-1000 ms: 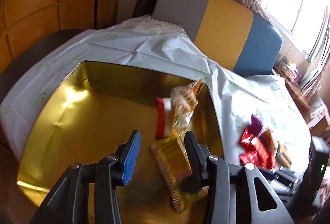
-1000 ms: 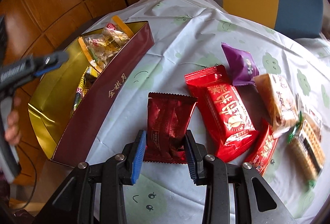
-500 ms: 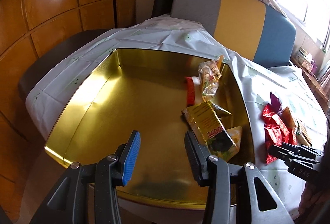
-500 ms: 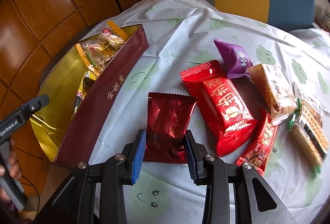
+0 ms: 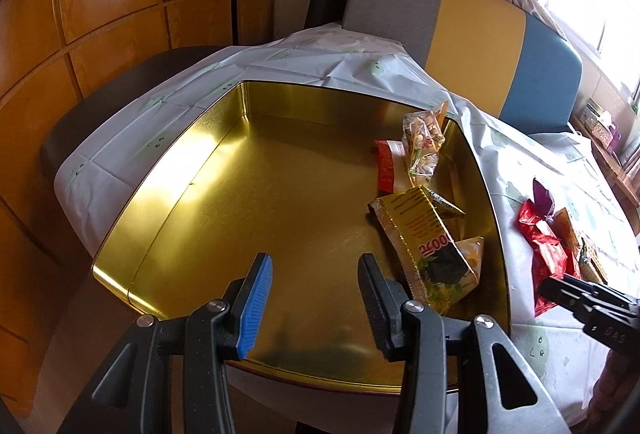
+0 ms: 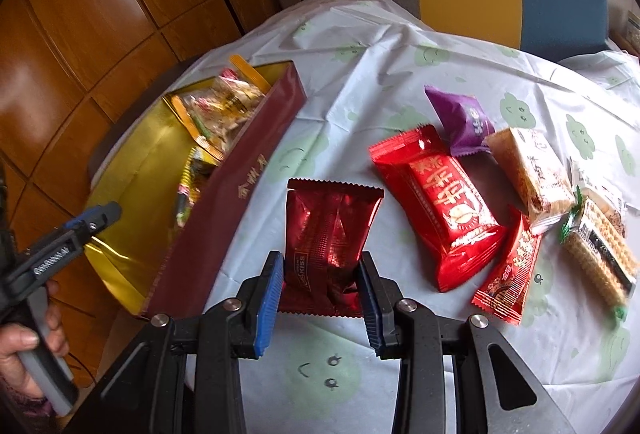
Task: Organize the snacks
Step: 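Carry the dark red packet into the gold tray and open the right tool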
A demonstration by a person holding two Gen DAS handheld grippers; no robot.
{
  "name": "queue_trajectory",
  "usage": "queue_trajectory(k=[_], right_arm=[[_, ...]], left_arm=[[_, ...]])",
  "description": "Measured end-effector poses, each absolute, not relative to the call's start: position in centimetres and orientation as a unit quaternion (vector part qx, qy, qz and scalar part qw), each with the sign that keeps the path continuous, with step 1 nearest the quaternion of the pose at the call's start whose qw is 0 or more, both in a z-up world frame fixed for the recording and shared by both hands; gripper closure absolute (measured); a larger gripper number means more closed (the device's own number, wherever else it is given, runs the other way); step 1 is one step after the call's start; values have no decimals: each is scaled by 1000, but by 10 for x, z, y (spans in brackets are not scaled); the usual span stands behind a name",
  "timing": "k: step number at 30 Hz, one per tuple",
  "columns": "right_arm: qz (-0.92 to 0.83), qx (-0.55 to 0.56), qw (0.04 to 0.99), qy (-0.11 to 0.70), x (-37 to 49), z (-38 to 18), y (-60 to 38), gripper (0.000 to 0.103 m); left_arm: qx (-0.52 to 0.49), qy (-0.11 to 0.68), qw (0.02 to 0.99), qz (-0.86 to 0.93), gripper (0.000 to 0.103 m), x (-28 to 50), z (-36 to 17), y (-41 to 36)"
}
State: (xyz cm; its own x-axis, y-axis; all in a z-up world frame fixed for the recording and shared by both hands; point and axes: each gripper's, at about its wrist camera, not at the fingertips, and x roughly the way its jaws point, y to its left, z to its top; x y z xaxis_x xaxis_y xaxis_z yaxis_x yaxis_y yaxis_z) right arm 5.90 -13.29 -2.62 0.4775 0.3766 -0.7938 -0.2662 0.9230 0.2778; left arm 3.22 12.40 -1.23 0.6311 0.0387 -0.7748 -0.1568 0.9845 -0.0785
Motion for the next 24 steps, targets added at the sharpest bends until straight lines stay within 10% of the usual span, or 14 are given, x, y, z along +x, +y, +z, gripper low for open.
queue_trajectory(k=[24], right_arm=[[352, -30, 816, 457, 45, -10, -5, 63]], left_arm=[[-92, 413, 902, 88, 58, 30, -9, 155]])
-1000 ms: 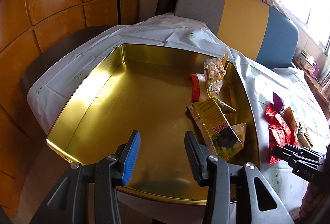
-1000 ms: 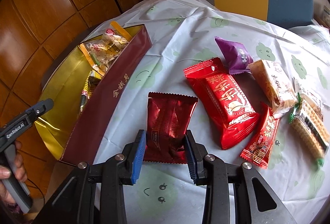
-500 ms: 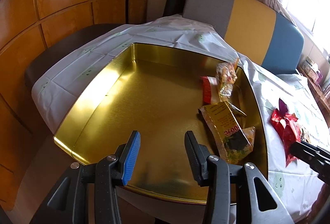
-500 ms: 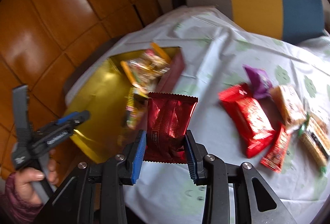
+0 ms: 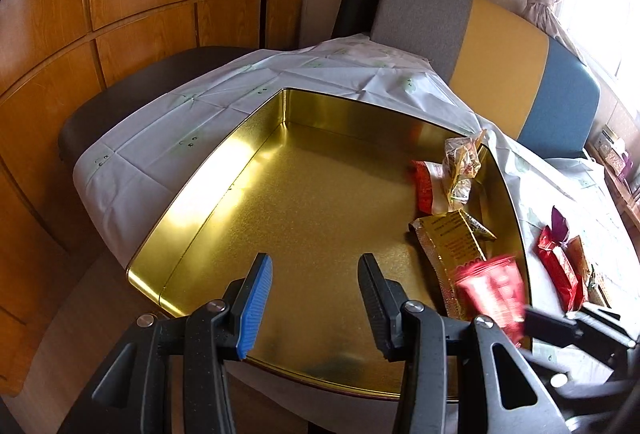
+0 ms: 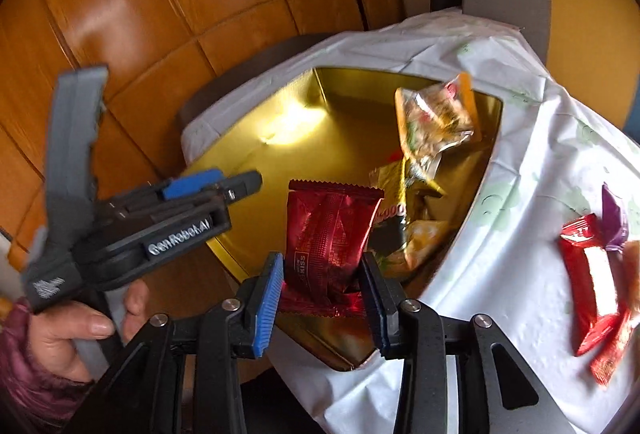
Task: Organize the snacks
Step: 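Carry the dark red packet into the gold tray and open the right tool, then move both tools back toward the remaining snack pile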
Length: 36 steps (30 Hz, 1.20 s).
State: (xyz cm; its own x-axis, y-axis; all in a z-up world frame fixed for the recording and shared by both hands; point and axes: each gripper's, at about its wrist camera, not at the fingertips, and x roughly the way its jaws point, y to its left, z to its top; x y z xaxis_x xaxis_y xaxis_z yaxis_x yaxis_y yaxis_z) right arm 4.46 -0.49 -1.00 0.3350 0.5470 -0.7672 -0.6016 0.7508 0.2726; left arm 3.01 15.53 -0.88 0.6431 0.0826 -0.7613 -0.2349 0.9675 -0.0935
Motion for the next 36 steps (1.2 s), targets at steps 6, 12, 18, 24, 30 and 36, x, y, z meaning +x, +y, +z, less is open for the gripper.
queue_trajectory(k=[6, 12, 18, 24, 30, 36], right_arm=[[353, -30, 814, 460, 40, -14, -8, 54], [332, -11, 832, 443, 35, -5, -27, 36], [253, -23, 895, 368, 21, 19, -53, 12], [178, 42, 933, 311, 25, 36, -104, 0], [138, 79, 924, 346, 39, 37, -160, 0], [61, 75, 937, 336, 38, 51, -221, 0]], left_arm=[[-95, 415, 900, 88, 58, 30, -11, 157], [-84, 408, 905, 85, 58, 28, -7, 153], [-70, 398, 912, 73, 56, 26, 0, 144], [-57, 392, 916, 61, 56, 24, 6, 135], [-40, 390, 918, 52, 56, 22, 9, 122], [-17, 391, 919, 42, 56, 21, 11, 106]])
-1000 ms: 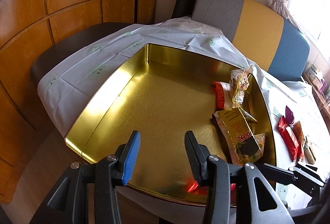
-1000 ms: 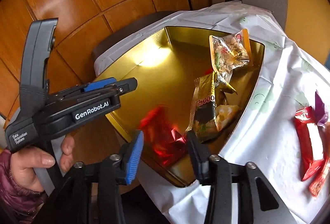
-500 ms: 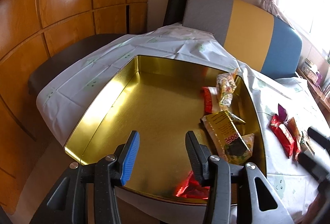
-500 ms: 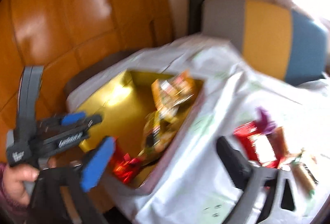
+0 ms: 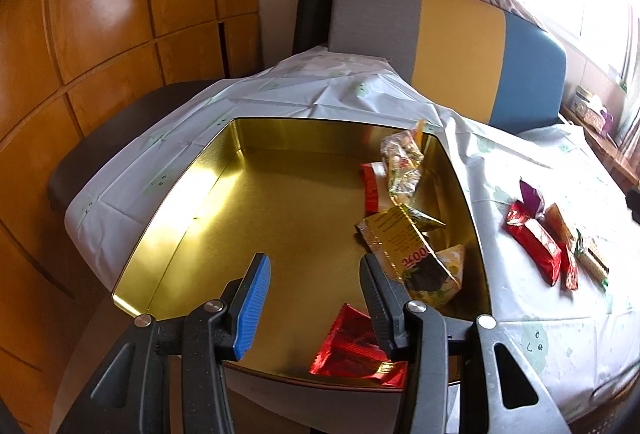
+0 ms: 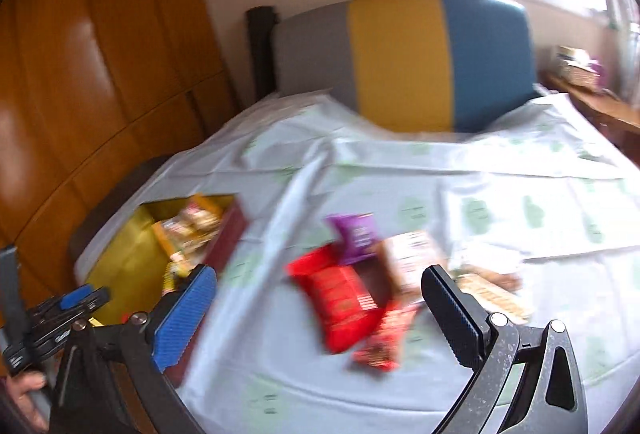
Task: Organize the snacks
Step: 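Move both tools back toward the remaining snack pile, then grasp the large red packet with the left tool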
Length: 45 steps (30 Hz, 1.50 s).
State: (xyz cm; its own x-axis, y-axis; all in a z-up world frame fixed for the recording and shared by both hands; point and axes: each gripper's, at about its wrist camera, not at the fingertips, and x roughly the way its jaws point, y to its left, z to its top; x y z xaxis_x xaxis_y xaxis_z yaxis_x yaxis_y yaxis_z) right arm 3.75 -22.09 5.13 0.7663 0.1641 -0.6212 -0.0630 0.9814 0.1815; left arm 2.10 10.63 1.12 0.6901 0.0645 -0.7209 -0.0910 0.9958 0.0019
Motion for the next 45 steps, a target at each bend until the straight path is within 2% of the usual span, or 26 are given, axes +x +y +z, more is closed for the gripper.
queue_trajectory(k=[13, 18, 20, 29, 32, 35, 38, 42, 45], right_arm=[[-105, 112, 925, 349, 53, 65, -369, 0], [-132, 195, 892, 386, 53, 40, -413, 0], [-123, 232, 886, 382, 52, 38, -424, 0], [-94, 257, 885, 378, 50, 39, -421, 0], [-72, 261, 884, 382, 53, 39, -418, 0], [-56, 261, 884, 385, 55, 38, -414, 0], [-42, 257, 883, 391, 56, 38, -410, 0], [-26, 249, 884, 395, 58, 38, -404, 0], [-20, 234, 885, 401, 58, 38, -398, 0]], left_arm=[[17, 381, 923, -39, 56, 34, 36, 49], [40, 390, 915, -98, 56, 42, 42, 1], [42, 408, 903, -124, 56, 51, 38, -22], [22, 507, 845, -170, 56, 98, -7, -100], [0, 538, 828, -158, 44, 116, -25, -114], [-30, 556, 817, -147, 43, 129, -36, -124], [-44, 559, 818, -130, 37, 138, -43, -133], [-21, 548, 829, -108, 32, 147, -49, -148], [29, 538, 836, -99, 31, 150, -53, -157]])
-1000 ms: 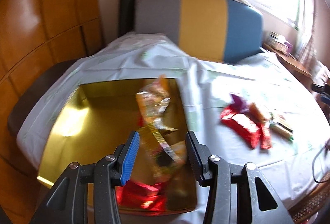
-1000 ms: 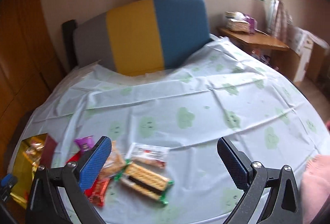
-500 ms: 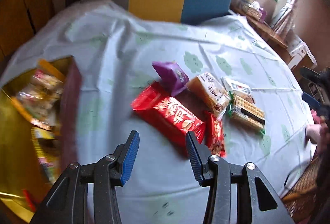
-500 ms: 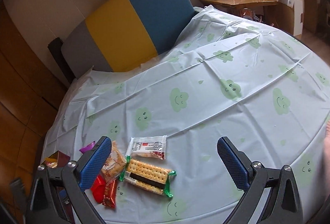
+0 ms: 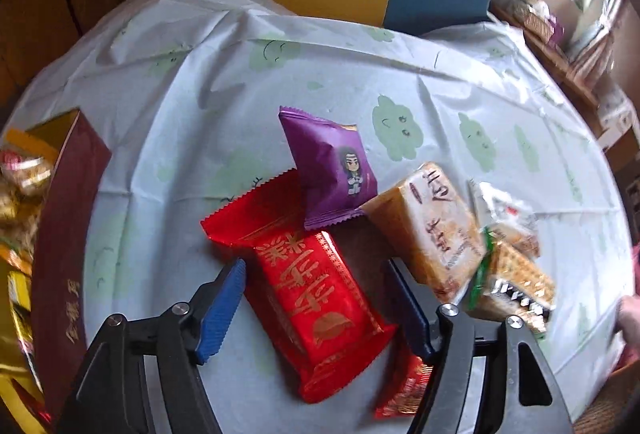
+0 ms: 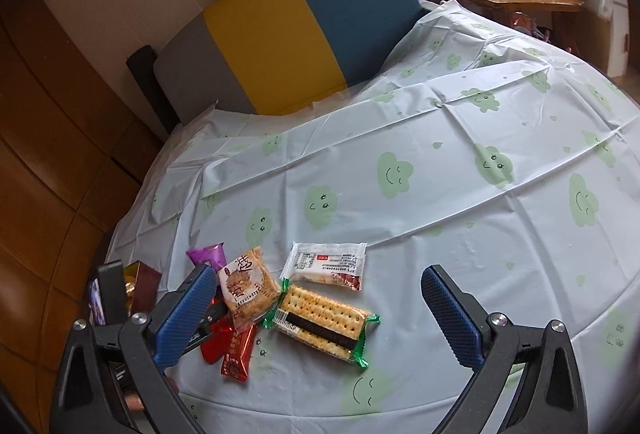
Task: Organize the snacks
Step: 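Grasp the large red packet with the left tool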
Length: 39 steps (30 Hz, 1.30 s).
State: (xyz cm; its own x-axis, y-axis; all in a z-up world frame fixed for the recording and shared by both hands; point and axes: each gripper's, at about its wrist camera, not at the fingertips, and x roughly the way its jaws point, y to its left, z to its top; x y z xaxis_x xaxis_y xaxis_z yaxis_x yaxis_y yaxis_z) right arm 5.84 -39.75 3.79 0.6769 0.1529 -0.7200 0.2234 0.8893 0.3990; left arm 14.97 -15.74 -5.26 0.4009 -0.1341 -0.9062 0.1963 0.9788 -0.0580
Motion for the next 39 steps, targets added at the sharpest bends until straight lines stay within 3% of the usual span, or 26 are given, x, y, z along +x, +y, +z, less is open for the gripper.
queue_trajectory(k=[2, 4, 5, 7, 27, 35, 39], right_arm=[[-20, 224, 887, 403, 58, 38, -395, 0], [-24, 215, 889, 403, 58, 38, -393, 0], [-27, 213, 890, 403, 58, 38, -393, 0], [-32, 210, 890, 404, 58, 37, -394, 0], [-13, 114, 890, 441, 63, 24, -355, 0], [22, 44, 887, 459, 64, 16, -320, 31], [46, 34, 880, 472, 70, 9, -303, 32]], left_arm=[[56, 536, 837, -100, 33, 147, -54, -156], [59, 527, 840, -115, 42, 139, -53, -148], [60, 524, 841, -120, 53, 135, -52, -143], [64, 522, 839, -137, 57, 125, -50, -133], [80, 464, 858, -206, 54, 51, -54, -94], [67, 436, 875, -199, 55, 41, -57, -91], [56, 432, 876, -207, 55, 41, -57, -87]])
